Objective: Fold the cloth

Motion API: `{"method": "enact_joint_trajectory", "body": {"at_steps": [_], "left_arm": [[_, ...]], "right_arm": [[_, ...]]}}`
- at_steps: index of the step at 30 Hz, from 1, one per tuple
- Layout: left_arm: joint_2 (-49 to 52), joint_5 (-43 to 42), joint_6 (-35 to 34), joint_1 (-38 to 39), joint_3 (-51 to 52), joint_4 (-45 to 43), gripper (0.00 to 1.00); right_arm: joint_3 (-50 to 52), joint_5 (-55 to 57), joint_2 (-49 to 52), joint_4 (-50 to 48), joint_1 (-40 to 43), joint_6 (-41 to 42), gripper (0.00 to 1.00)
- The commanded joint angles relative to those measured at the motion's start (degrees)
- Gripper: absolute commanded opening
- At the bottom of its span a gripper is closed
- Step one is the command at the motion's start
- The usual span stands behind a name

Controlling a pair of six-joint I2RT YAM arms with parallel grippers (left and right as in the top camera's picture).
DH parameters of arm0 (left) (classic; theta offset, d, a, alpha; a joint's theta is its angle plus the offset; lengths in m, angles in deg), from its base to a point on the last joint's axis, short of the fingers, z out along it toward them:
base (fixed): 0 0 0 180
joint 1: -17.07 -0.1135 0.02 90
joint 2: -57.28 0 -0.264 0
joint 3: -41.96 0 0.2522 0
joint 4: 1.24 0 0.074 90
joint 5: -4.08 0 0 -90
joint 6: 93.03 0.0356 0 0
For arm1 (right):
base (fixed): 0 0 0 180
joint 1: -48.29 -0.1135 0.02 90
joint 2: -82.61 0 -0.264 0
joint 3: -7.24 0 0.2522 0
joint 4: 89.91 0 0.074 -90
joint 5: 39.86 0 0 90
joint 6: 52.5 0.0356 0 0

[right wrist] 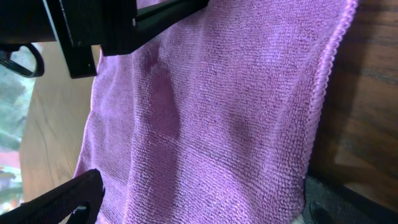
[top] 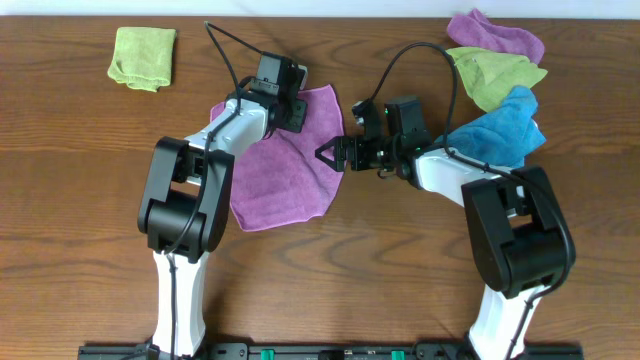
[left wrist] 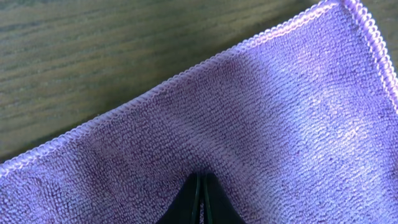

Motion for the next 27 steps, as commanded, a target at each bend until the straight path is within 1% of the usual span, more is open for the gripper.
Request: {"method": "enact_joint_trajectory", "body": {"at_steps": [1,10,12,16,19,23,27], "left_arm": [[4.2,0.2,-0.7,-0.6,0.3,0.7,0.06],[4.2,0.3,-0.6,-2.3,0.3,0.8,0.06],[4.2,0.3,-0.6,-2.8,0.3,0.8,0.06],[4.2,0.3,-0.6,-4.0,0.3,0.8,0.06],[4.2,0.3,-0.4,-4.7,0.3,0.8,0.06],[4.2,0.2,-0.4,-5.1,0.3,0.8,0.05],[4.2,0.2,-0.4,-5.7,0.3,0.8,0.05]], "right_arm": [[0.2,-1.6,2.9,0.8,-0.7,1.7,0.99],[0.2,-17.4,2.9,1.9,-0.9,1.8,0.99],[0.2,-21.0,2.9,2.0,-0.7,2.4,0.98],[0.1,-25.9,2.8,1.7,-0.2,4.3,0.99],[0.1,-27.8,2.8,-1.1,-0.1,7.0,0.99],[0.1,-28.2,2.8,-8.8,-0.2,12.5,0.99],[0.1,-27.8,2.8,-13.2,-0.2,14.6,0.99]]}}
